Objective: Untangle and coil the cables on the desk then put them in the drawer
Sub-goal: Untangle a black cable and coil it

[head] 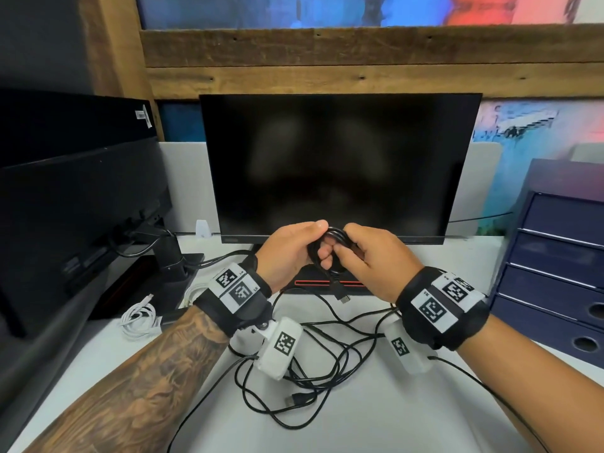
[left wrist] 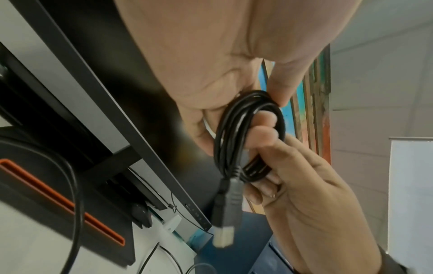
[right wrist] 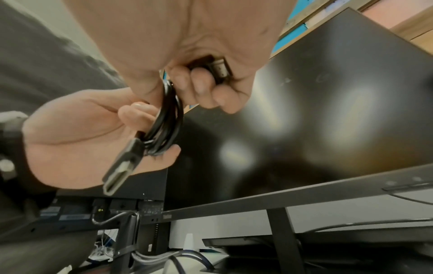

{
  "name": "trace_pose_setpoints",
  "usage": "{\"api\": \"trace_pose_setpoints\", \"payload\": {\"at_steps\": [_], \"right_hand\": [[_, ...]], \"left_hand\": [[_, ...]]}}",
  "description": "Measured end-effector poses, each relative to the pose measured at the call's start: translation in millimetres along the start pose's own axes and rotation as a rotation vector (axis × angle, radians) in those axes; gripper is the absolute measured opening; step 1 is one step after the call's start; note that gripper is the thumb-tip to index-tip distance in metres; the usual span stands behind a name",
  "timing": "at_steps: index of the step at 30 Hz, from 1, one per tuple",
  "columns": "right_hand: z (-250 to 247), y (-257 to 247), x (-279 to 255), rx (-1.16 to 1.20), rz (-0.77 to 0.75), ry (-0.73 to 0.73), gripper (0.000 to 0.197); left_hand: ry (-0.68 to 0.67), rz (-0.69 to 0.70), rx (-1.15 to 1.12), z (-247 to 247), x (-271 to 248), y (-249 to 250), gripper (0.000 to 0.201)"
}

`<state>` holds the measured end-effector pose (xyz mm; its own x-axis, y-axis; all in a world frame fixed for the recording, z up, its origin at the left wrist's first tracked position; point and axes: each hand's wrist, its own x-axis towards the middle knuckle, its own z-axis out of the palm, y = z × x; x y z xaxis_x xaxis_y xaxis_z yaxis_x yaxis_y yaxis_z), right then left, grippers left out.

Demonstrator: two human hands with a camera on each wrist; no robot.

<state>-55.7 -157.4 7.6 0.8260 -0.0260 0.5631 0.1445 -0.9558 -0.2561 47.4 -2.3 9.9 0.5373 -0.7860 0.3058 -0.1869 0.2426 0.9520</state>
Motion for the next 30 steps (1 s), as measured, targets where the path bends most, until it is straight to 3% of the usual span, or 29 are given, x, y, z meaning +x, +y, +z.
{"api": "trace_pose_setpoints", "payload": {"at_steps": [4, 9, 13, 16, 19, 24, 30], "right_hand": [[3, -1, -4, 0.012, 0.033, -0.03, 0.02], [-2, 3, -8, 0.159, 0.006, -0.012, 0.007], [-3, 13, 0, -0.13, -0.133, 0.084, 0.011], [0, 18, 1, -0.177, -0.082, 0.117, 0.016], [2, 20, 1, 0.028, 0.026, 0.192, 0.017], [10, 10, -2, 0.427, 0.211, 0.168, 0.016], [13, 0, -4, 0.872, 0.306, 0.17, 0.016]], "left_hand": [[0.084, 0.0, 0.105, 5, 3, -8, 0.037], [0.141, -0.004, 0.223, 1, 1, 0, 0.039], [0.141, -0.021, 0.229, -1, 3, 3, 0.041], [0.105, -0.041, 0.236, 1, 3, 0, 0.041], [0.064, -0.052, 0.195, 3, 2, -1, 0.041], [0.036, -0.034, 0.174, 2, 0, 4, 0.042], [0.016, 0.01, 0.2, 2, -1, 11, 0.043]]}}
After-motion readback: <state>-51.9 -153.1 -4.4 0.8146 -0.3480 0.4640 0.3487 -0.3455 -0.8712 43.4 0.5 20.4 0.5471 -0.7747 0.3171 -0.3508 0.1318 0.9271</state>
